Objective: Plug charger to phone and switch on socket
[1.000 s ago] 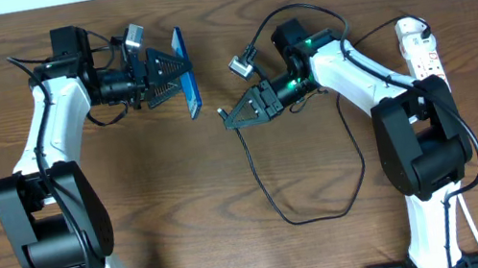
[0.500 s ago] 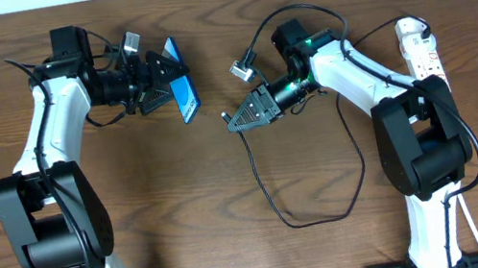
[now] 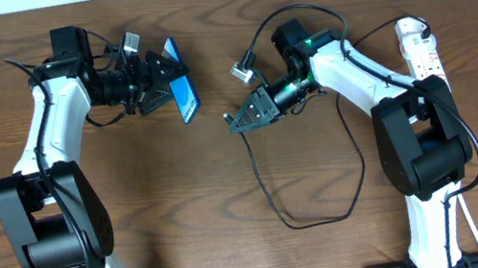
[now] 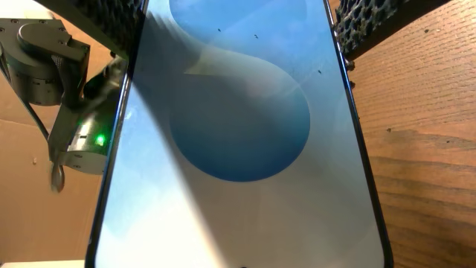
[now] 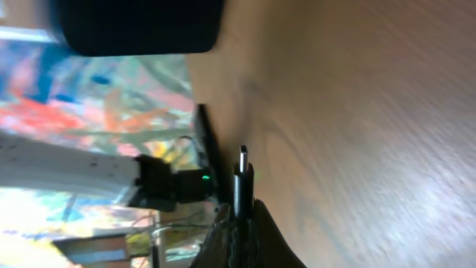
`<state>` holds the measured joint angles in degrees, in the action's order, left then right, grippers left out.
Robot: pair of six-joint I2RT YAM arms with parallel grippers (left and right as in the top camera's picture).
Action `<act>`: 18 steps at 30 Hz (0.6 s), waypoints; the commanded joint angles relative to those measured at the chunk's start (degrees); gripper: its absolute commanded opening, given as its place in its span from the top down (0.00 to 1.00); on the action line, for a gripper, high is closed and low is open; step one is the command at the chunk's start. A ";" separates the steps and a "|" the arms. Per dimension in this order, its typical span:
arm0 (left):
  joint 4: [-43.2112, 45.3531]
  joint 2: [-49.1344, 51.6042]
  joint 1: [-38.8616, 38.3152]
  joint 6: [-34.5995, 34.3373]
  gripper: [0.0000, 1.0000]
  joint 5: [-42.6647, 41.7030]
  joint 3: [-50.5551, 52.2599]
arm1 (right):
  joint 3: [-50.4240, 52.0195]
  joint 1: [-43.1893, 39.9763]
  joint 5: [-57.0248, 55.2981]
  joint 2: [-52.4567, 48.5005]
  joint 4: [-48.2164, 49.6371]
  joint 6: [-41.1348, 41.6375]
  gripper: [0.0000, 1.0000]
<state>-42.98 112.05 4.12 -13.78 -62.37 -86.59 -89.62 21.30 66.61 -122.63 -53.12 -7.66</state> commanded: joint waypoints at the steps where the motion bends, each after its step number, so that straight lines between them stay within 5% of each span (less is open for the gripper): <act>1: 0.22 -1.60 0.31 -0.48 0.93 -0.98 0.33 | -1.22 0.13 -20.83 -0.37 0.20 13.16 0.99; 5: 0.22 -1.60 0.31 -0.48 0.93 -1.01 0.33 | -1.22 0.13 -41.64 -0.37 -0.26 24.68 0.99; 18: 0.22 -1.60 0.31 -0.48 0.93 -1.03 0.33 | -1.18 1.22 -65.88 -0.37 -0.46 38.05 0.99</act>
<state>-42.98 112.05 4.14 -13.96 -62.37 -86.59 -89.69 21.74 8.05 -122.63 -53.36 26.35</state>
